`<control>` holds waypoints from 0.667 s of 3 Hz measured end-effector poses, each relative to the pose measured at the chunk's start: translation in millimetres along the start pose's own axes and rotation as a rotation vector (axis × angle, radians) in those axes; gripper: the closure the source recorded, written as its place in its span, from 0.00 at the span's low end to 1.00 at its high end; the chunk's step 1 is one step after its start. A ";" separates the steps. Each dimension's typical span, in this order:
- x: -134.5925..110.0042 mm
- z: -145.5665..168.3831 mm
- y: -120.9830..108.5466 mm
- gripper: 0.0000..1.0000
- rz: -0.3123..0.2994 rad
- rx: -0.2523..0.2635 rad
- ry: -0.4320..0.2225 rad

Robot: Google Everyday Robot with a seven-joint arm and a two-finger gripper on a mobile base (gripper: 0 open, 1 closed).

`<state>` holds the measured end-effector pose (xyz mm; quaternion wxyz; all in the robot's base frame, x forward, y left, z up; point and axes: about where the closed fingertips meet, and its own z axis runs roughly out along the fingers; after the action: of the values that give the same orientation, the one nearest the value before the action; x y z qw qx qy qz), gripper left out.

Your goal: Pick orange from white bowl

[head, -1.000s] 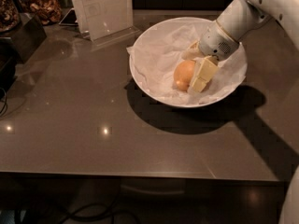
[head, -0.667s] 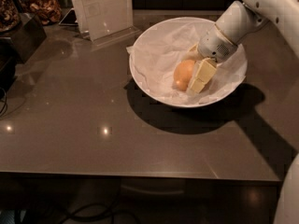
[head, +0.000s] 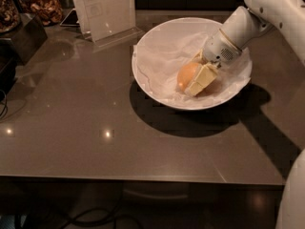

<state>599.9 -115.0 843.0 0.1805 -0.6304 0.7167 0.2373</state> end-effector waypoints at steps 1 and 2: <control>2.3 -2.0 -0.4 0.74 0.013 0.011 -0.005; -0.7 -14.0 0.2 0.97 0.004 0.055 -0.012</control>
Offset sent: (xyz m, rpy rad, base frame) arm -0.0034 -0.0175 0.0313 0.0001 -0.0945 -0.0576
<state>600.3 -122.4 854.9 0.2017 -0.6224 0.7231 0.2214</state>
